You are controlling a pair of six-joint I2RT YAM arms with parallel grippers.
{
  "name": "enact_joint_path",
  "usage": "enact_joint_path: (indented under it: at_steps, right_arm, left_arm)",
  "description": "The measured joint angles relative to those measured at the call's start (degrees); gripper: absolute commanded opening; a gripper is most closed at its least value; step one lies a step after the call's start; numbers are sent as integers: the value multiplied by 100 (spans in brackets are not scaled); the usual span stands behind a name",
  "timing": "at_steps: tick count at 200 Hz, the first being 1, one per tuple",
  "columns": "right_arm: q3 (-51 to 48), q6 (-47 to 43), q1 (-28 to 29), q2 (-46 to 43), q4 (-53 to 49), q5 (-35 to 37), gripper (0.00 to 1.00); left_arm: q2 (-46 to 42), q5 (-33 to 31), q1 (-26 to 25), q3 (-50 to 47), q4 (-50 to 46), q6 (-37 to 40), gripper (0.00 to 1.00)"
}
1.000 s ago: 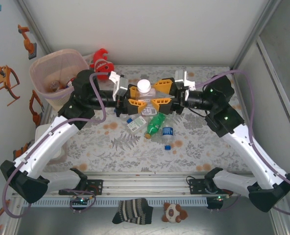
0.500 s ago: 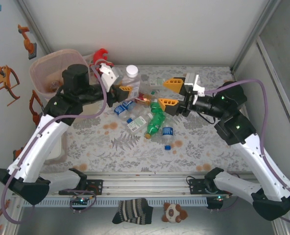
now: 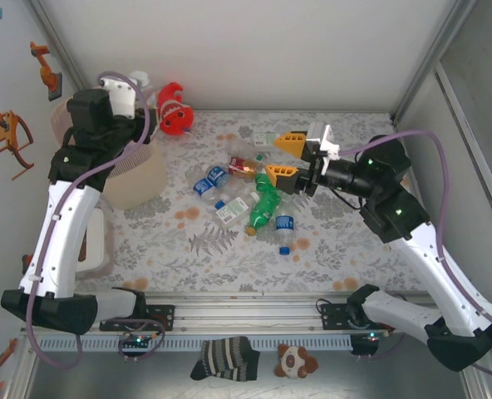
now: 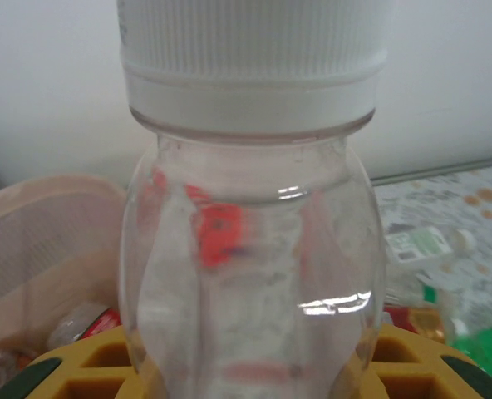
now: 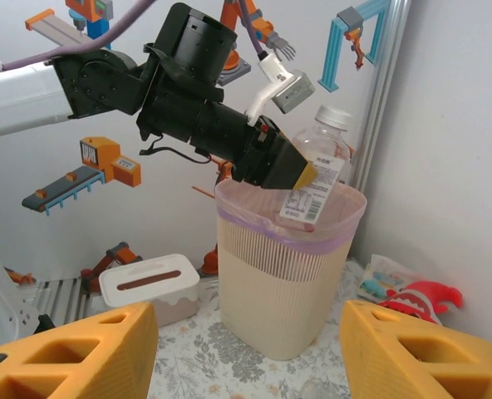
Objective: Put the plastic bottles in the bin
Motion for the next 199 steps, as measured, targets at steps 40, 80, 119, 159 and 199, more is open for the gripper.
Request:
enact_joint_path:
  at_steps: [40, 80, 119, 159, 199]
  right_arm:
    - [0, 0, 0, 2, -87, 50, 58]
    - [0, 0, 0, 2, -125, 151, 58]
    - [-2, -2, 0, 7, -127, 177, 58]
    - [-13, -22, 0, 7, -179, 245, 58]
    - [-20, -31, 0, 33, -254, 278, 58]
  left_arm:
    - [240, -1272, 68, 243, 11, -723, 4]
    - [1099, -3036, 90, 1338, -538, -1491, 1]
    - [1622, -3897, 212, 1788, -1211, -2052, 1]
    - [2109, -4105, 629, 2295, -2031, -2815, 4]
    - [2468, -4299, 848, 2406, -2562, -3401, 3]
